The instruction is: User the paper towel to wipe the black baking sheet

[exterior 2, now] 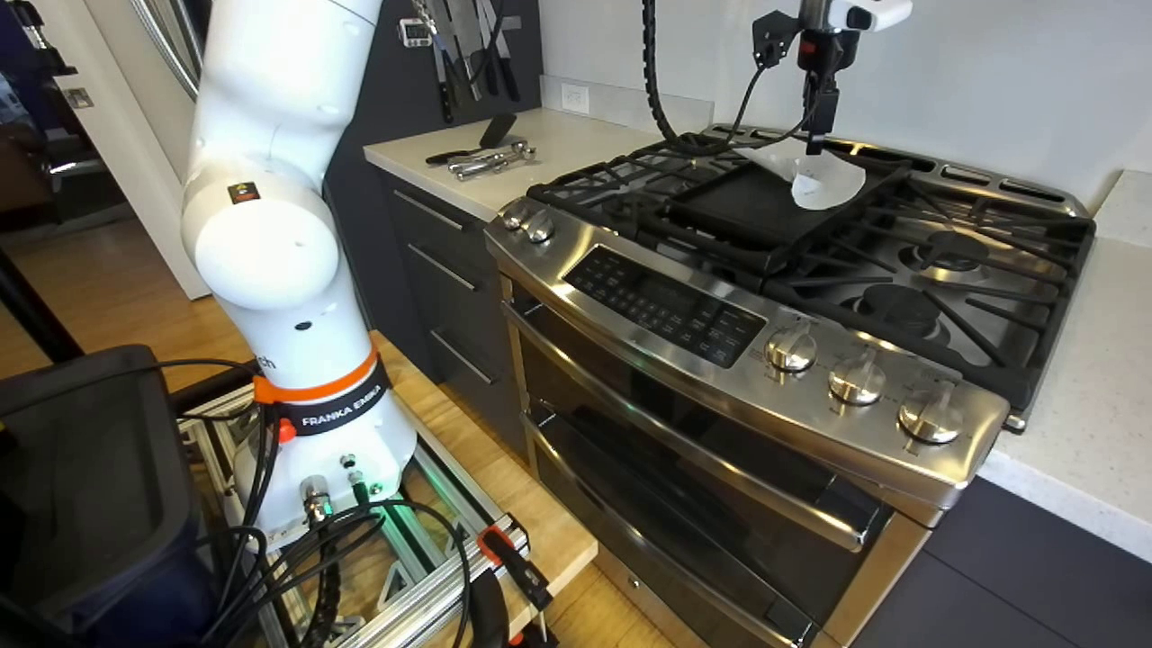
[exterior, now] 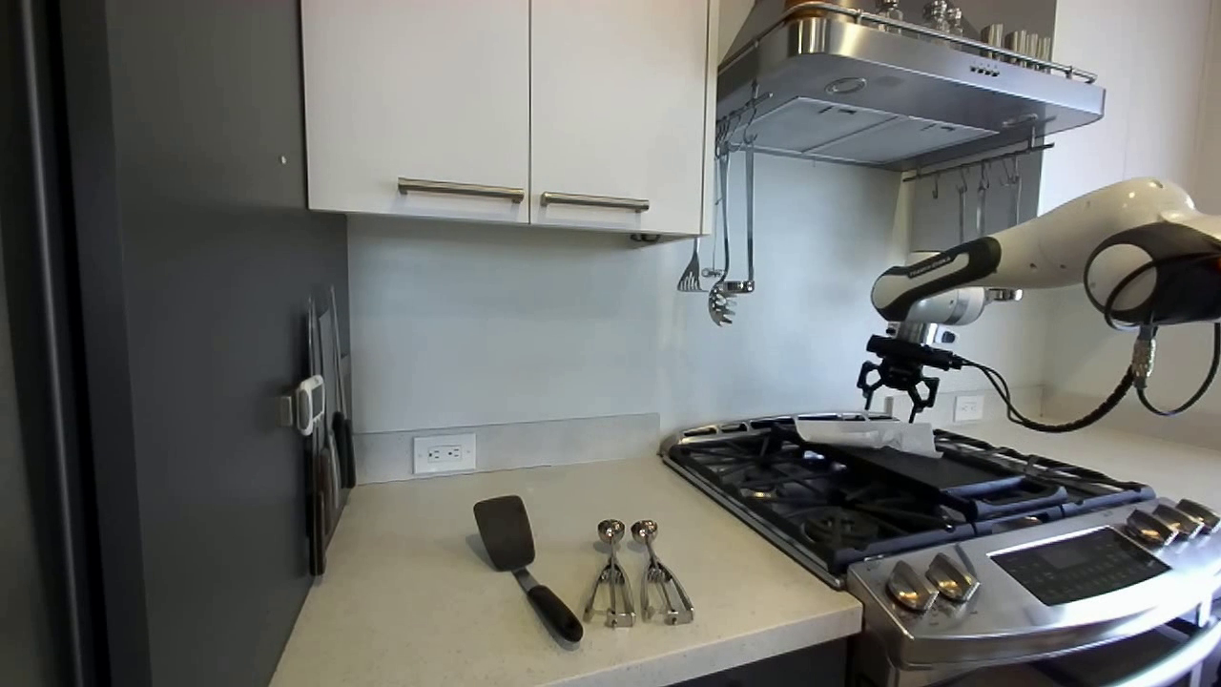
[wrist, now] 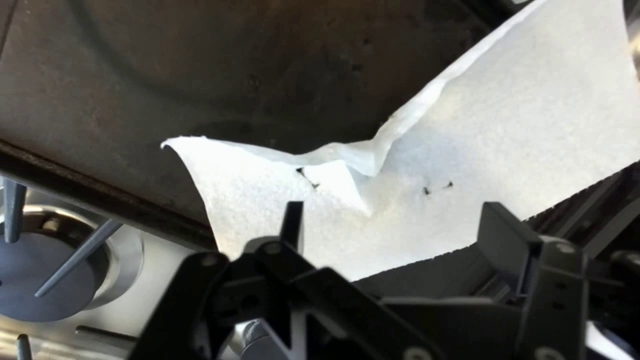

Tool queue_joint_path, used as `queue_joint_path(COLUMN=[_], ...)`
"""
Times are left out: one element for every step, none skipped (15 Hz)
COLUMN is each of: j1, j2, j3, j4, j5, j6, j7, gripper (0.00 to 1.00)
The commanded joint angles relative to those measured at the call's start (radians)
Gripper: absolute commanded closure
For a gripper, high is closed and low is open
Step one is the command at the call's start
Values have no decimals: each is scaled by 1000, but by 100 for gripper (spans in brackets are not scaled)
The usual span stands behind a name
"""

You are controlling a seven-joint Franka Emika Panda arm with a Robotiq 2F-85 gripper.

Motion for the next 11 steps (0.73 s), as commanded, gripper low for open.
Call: queue_joint_path(j1=[-18,-19,-20,-16,-11,-6,-3,-2,-2,-2,-1], j2=[-50,-66,-85,-105,-127,-155,-88,-105,-118,-128,-132], j3=[15,17,21,21,19,19,9,11,13,13,14], j4=[-13,-19,-30,-41,-52,-76,-5,-13,-19,-27,-34], j5=[27,32,40,39,33,30,17,17,17,17,17], j6=[-82,-106,-122,-138,-152,-144,-134,-136,-138,-138,-138], j7=[-56,-76,-99,-121,-139,-158,-114,-127,-134,-138,-140], gripper=[0,0,0,0,0,0,0,0,0,0,0])
